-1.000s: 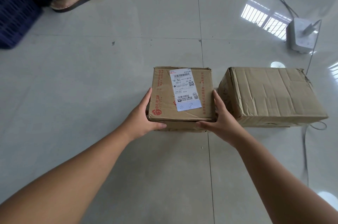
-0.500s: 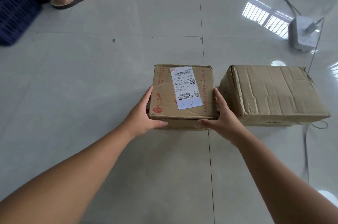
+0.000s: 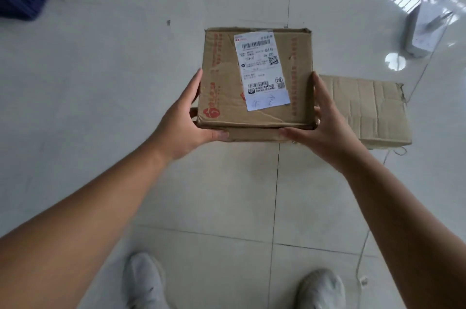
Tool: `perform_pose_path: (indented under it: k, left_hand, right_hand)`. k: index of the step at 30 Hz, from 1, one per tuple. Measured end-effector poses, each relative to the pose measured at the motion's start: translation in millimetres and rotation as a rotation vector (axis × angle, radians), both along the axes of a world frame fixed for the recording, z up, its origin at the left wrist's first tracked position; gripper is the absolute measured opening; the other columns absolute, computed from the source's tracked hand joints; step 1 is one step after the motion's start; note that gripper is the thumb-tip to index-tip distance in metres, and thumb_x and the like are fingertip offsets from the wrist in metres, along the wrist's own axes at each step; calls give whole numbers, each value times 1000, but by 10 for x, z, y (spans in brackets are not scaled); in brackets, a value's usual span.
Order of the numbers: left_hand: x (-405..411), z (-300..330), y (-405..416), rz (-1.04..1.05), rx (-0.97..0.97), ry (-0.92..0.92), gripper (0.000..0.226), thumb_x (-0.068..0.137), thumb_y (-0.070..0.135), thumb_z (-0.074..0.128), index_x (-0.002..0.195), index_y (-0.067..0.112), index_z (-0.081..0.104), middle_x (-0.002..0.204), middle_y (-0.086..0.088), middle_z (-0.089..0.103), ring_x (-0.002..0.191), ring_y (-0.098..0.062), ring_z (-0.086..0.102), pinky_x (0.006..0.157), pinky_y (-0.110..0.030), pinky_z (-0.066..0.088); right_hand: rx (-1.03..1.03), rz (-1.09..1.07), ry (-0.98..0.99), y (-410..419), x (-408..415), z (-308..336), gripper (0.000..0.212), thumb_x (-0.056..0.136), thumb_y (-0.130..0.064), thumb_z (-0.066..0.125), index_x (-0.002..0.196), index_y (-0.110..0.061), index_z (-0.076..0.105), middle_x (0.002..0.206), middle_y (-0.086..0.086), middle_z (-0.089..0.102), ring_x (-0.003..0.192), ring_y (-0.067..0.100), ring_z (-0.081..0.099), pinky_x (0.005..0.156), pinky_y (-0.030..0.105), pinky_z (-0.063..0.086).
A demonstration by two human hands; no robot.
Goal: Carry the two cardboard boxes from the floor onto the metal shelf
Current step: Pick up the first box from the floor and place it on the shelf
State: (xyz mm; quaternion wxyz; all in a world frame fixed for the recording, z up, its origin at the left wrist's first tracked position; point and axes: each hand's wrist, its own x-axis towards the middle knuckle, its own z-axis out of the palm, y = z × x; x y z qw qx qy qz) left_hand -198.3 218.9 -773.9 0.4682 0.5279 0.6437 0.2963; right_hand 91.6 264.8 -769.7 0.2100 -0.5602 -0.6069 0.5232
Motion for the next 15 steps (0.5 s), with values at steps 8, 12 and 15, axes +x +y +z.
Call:
perform_pose_path:
  k: [8,12,15]
  left_hand:
    - [-100,1940,-486,54,-1,33,133,70,17,96,167,37,7,163,16,43,133,-11,62,104,-20,53]
    - [-51,2670,-710,95,-12,58,134,69,16,96,166,38,7,162,15,44,130,-7,63,100,-13,53]
    - [48,3050,-827,133,-17,62,134,68,14,97,166,39,8,161,13,46,129,-7,63,99,-14,54]
  right_hand:
    - [-38,33,62,-346,-103,1800,128,74,-15,90,166,-42,4,143,-47,36,128,-22,50,105,40,58]
    - [-35,92,85,-457,-76,2526,133,61,-45,86,165,-44,3,143,-47,36,131,-18,50,106,41,57]
    - [-19,141,75,-469,6,2879,131,64,-41,85,165,-43,3,133,-58,36,127,-25,46,107,38,57]
